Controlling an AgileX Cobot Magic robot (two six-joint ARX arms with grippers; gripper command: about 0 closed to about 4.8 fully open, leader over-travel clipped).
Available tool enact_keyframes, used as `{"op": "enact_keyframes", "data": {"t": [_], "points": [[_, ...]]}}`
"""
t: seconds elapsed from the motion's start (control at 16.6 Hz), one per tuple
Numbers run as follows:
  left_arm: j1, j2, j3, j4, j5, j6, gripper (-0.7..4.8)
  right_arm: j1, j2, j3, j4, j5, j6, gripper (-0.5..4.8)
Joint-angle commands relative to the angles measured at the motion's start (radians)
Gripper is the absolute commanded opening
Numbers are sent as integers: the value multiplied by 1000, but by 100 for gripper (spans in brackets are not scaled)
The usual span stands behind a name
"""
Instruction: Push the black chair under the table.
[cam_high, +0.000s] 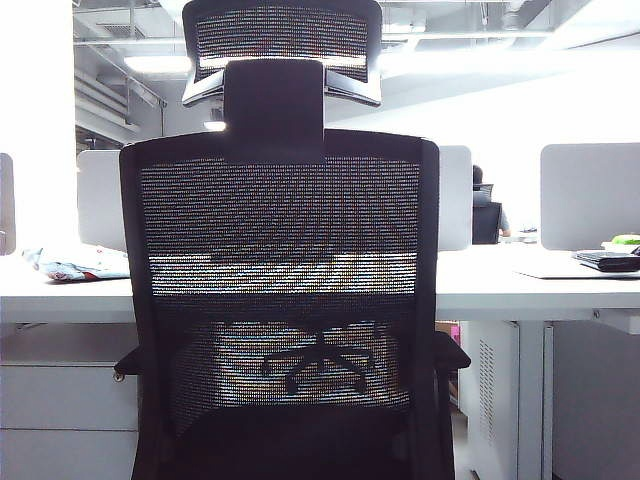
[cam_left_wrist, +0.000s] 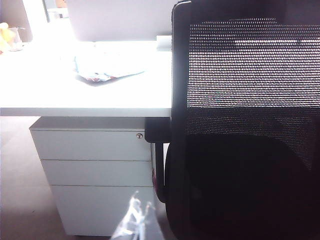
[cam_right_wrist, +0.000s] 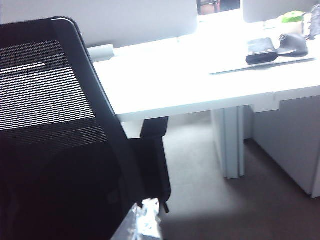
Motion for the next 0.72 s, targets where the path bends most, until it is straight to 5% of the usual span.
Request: {"op": "enact_keyframes", "data": {"t": [0.06, 0.6, 0.72], "points": [[0, 1, 0, 19, 4, 8, -5, 50, 0, -2, 18, 113, -6, -5], [0, 1, 0, 19, 4, 8, -5, 56, 0, -2, 32, 99, -11, -5], [0, 1, 0, 19, 4, 8, -5, 56, 0, -2, 43, 29, -43, -5]]}}
